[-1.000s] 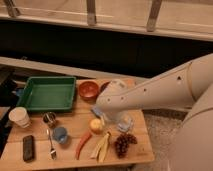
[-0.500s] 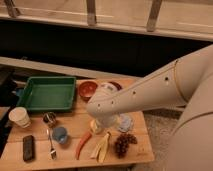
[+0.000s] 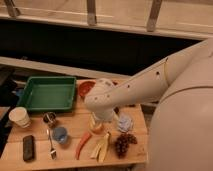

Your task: Place apple in metal cup

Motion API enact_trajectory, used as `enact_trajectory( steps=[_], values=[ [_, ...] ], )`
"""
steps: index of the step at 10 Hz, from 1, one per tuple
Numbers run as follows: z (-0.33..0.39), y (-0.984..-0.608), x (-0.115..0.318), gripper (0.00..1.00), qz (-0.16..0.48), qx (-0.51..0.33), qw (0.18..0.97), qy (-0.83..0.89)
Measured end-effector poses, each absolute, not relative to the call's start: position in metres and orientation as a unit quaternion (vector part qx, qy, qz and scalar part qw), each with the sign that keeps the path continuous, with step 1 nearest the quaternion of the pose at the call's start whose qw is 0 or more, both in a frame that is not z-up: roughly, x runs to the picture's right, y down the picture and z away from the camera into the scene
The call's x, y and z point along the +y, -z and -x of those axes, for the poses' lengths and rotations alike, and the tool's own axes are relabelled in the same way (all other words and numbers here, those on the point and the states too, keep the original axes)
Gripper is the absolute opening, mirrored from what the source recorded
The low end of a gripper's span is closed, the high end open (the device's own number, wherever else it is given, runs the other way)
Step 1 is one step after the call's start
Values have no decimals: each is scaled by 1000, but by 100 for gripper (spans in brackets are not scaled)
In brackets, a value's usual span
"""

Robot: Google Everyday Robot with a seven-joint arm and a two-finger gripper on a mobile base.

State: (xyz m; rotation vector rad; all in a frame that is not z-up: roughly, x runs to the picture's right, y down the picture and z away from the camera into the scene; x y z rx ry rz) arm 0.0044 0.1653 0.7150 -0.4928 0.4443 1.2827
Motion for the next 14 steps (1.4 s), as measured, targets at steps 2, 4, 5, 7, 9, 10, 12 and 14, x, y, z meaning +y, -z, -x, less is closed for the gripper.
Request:
enact_trajectory(
  steps=[2,4,5,7,9,10,12,14],
  values=[
    [5,-709,143,80,230,184,751,-591],
    [9,-707,131,80,236,170,752,-592],
    [14,-708,123,80,246,161,751,-591],
    [33,-717,115,80,278,142,748,-586],
    [43,-731,113,80,315,120,739,-584],
    [46,-734,114,80,324,116,737,-582],
    [52,-739,121,80,342,108,733,-578],
    [53,-745,129,80,354,105,727,-579]
  ],
)
